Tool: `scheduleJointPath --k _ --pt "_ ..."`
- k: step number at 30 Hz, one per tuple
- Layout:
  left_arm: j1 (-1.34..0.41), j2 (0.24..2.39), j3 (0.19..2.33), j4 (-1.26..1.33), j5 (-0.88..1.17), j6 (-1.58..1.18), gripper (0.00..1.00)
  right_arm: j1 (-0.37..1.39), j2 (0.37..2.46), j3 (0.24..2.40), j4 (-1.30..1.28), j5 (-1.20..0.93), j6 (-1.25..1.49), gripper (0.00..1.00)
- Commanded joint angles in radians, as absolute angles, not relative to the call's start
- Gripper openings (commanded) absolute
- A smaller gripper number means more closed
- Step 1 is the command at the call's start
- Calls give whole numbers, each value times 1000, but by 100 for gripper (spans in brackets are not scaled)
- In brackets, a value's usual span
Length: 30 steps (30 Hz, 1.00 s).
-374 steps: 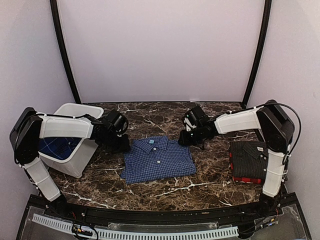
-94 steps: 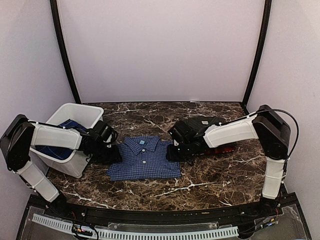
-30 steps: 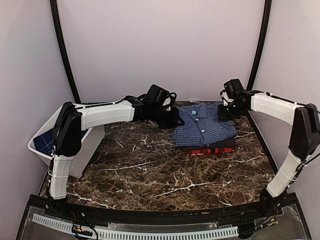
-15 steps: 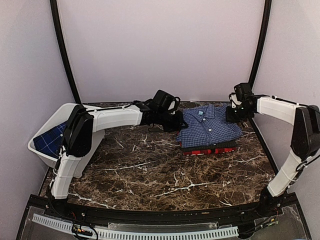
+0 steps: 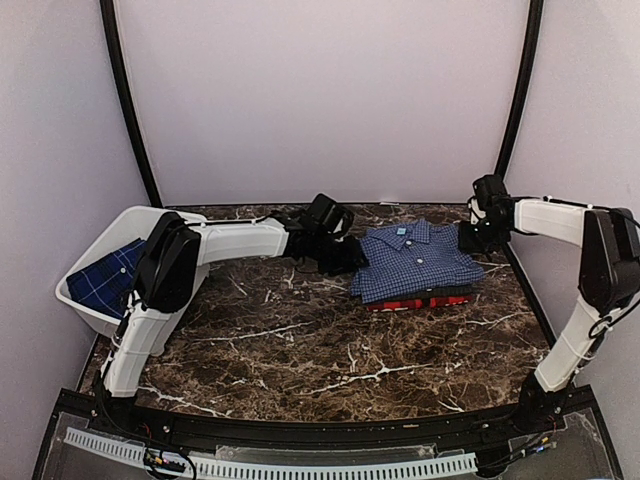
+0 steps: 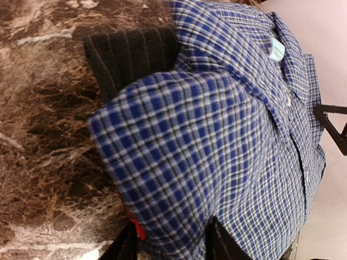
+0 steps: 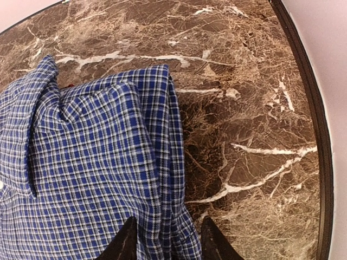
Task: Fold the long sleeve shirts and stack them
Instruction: Place the square-folded shirt on the square-folded shirt.
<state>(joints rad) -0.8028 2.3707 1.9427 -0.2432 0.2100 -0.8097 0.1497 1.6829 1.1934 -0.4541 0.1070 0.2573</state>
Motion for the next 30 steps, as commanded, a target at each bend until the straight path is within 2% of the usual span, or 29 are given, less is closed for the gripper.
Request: scheduleJointPath --k 1,8,14,17,21,24,30 --pt "-772 2338 1966 -282 174 -779 49 146 1609 1221 -478 141 277 38" --pt "-750 2336 1979 -284 176 -749 57 175 1468 1168 -483 106 308 39" --pt "-727 2339 2004 -306 194 -724 58 202 1413 1115 -449 24 337 38" --pt "-722 2328 2021 -340 188 -697 59 274 1414 1115 -445 10 363 38" --pt "-720 2283 2004 -378 164 -661 67 407 1410 1096 -422 12 408 41" --pt "-721 2227 1956 -383 137 -641 74 508 1395 1070 -387 5 447 45" --pt "-720 2062 1786 -353 84 -607 80 677 1414 1059 -370 21 496 62"
